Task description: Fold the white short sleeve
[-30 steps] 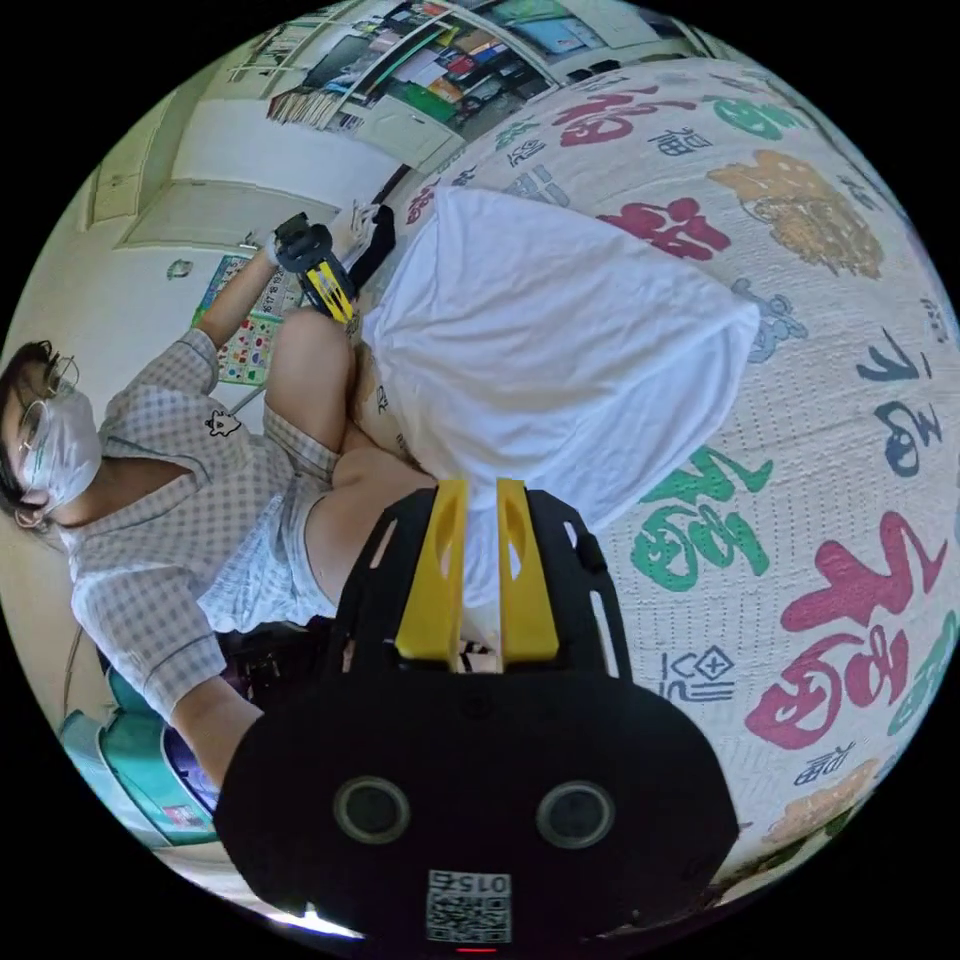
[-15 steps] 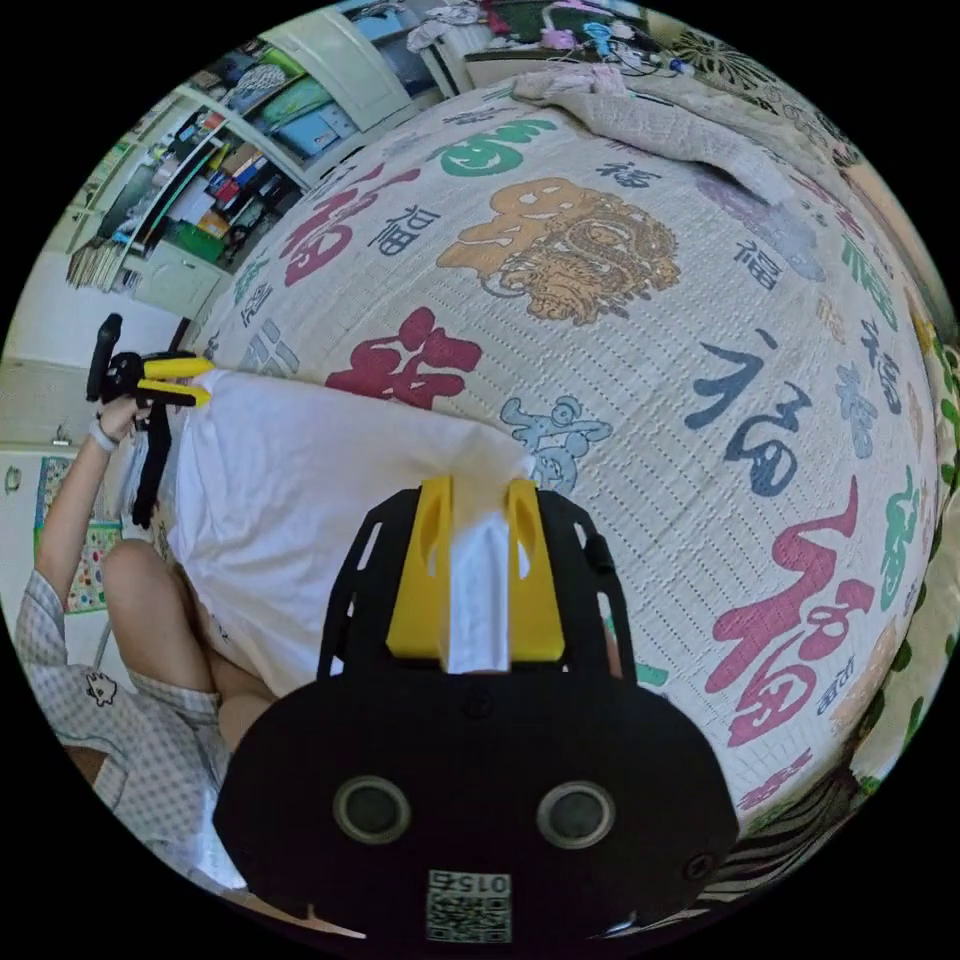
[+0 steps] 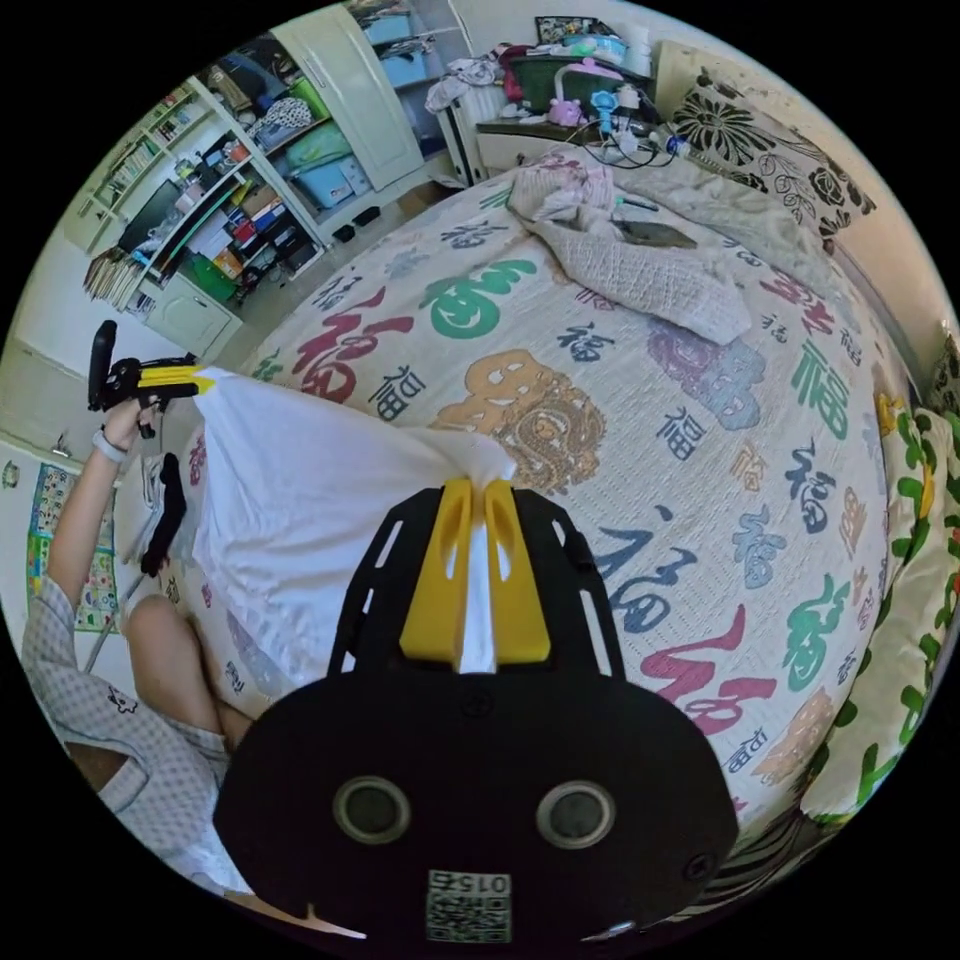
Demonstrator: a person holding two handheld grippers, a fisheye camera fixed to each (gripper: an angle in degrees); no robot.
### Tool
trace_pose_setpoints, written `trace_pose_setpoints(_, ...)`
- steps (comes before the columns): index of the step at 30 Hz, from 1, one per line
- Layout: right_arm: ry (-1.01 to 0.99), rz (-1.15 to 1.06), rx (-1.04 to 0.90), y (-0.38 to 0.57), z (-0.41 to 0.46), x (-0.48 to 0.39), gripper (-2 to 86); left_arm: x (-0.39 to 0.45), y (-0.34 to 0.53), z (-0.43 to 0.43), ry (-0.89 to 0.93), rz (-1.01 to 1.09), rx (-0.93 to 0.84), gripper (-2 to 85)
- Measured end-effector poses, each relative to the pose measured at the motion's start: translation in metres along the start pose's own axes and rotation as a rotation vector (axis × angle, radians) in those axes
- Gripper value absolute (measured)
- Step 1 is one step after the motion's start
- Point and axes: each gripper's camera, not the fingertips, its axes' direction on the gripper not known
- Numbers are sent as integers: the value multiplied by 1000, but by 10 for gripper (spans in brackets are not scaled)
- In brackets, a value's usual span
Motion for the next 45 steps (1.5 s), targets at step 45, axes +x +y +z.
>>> trace_pose_setpoints(45,-155,-250,-7,36,-23,-313,81,12,254,-20,204,-497,-42,92)
